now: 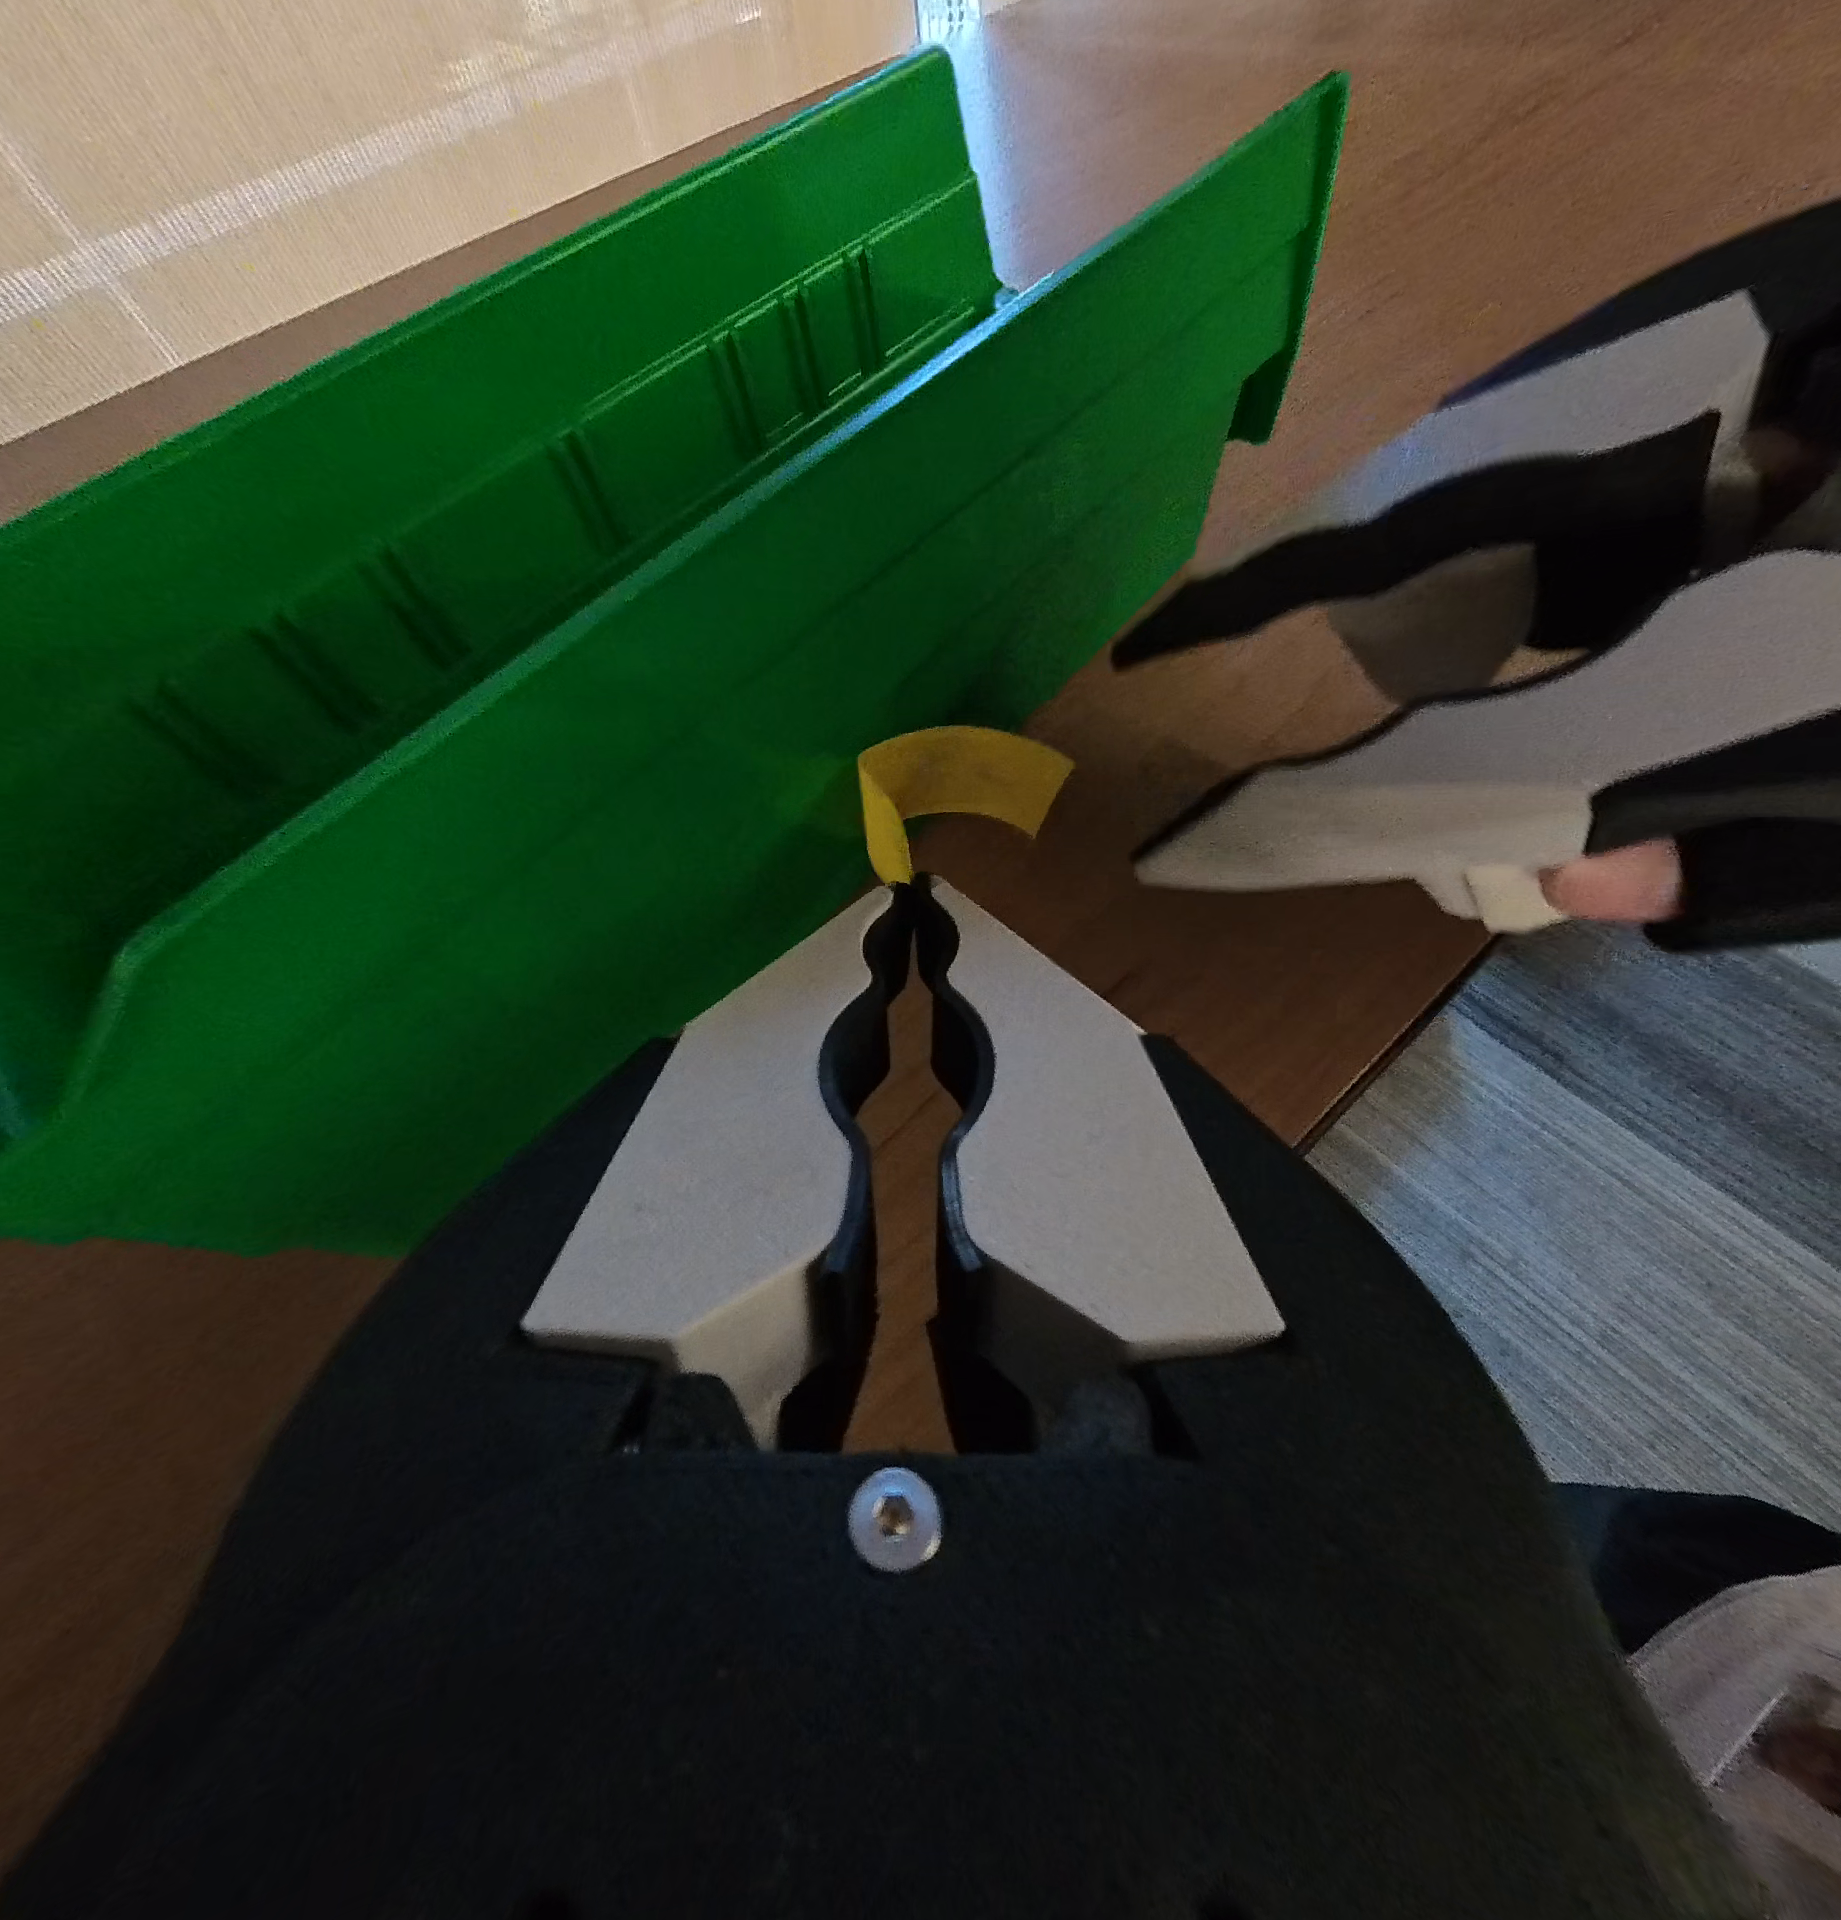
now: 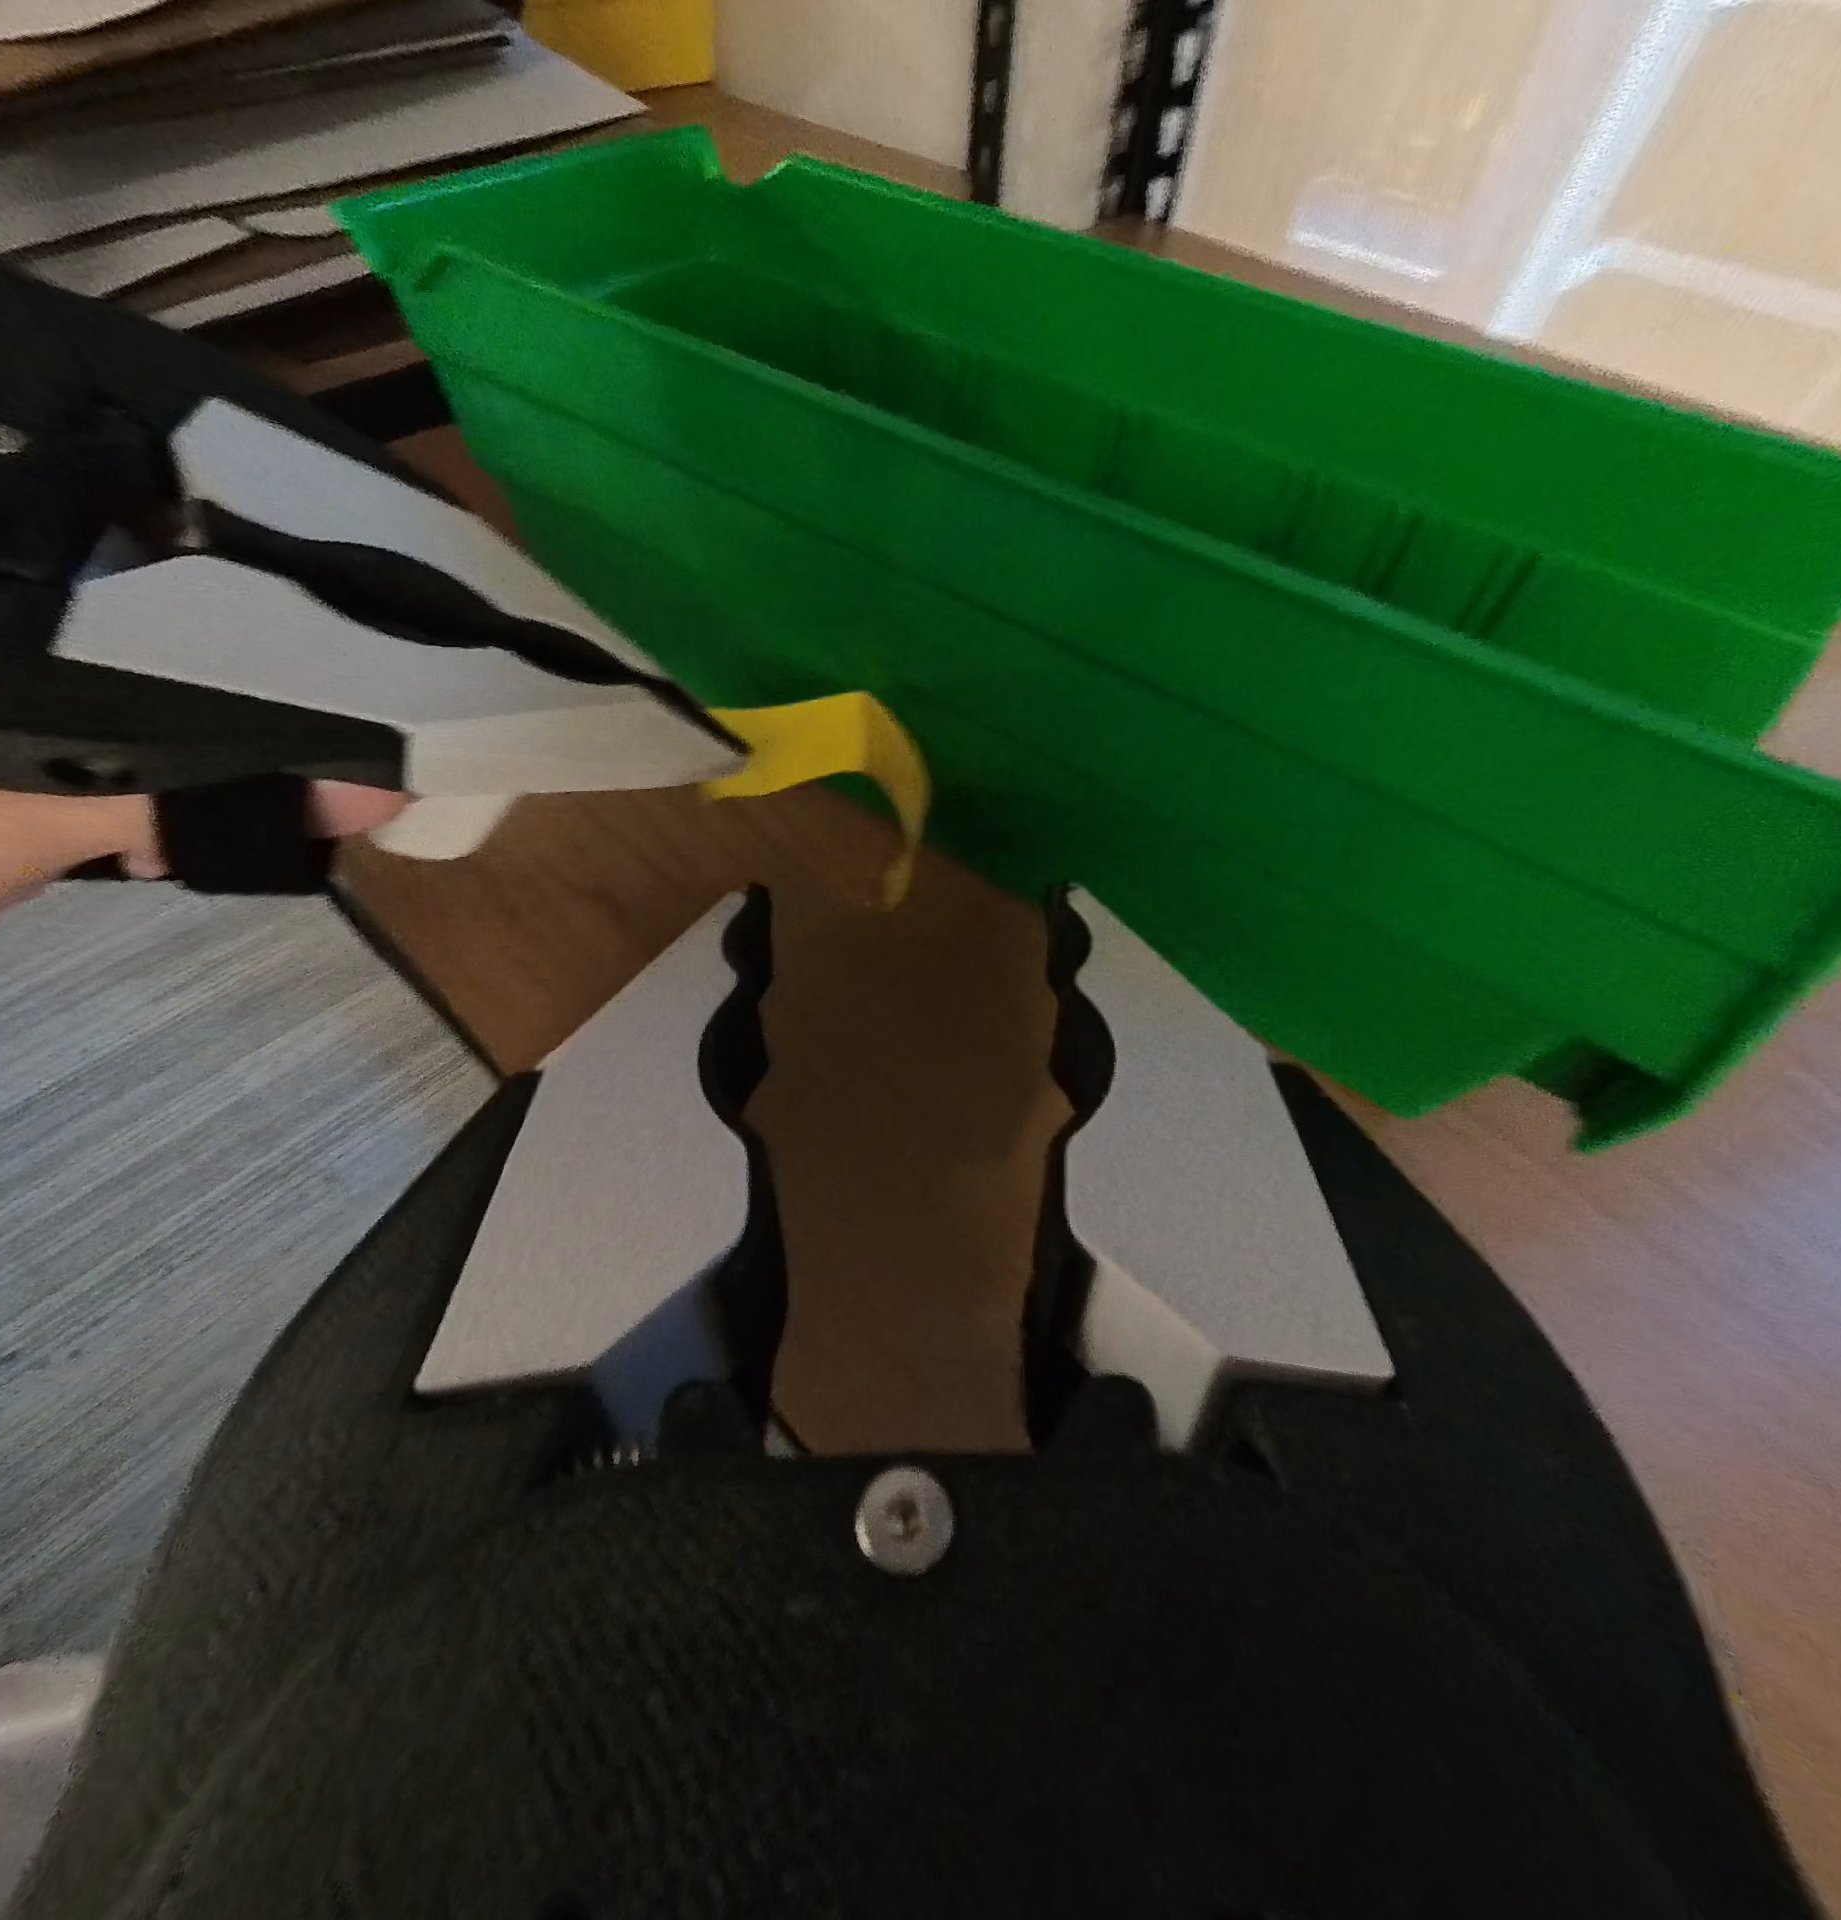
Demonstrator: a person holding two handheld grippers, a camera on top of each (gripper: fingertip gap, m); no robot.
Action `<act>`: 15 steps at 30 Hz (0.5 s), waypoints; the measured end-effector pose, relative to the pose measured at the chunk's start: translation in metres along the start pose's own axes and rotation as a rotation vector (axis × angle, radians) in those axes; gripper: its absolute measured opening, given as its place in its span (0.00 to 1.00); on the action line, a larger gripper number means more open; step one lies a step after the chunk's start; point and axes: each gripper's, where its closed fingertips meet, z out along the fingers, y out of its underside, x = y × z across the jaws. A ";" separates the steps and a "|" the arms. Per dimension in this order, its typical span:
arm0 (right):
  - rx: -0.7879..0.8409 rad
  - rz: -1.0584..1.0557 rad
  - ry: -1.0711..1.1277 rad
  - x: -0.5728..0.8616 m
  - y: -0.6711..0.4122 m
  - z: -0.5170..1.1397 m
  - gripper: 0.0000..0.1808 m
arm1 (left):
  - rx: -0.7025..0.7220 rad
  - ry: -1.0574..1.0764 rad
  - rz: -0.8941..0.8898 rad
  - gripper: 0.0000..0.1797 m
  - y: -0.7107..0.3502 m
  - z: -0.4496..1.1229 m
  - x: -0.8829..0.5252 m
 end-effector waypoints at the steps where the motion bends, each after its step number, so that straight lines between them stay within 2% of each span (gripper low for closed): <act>1: -0.027 0.003 -0.029 -0.008 0.003 0.003 0.27 | -0.003 -0.001 -0.002 0.00 0.001 0.000 -0.001; 6: -0.146 0.038 -0.024 -0.011 0.017 0.023 0.20 | 0.000 -0.013 -0.002 0.00 0.004 -0.003 -0.004; 10: -0.141 0.057 0.002 -0.006 0.010 0.028 0.13 | 0.007 -0.028 -0.008 0.00 0.005 -0.004 -0.011; 13: -0.125 0.060 -0.006 -0.004 0.004 0.028 0.00 | 0.010 -0.037 -0.007 0.00 0.005 -0.003 -0.015; 15: -0.122 0.065 -0.003 0.000 0.003 0.028 0.00 | 0.008 -0.037 -0.004 0.00 0.006 -0.003 -0.016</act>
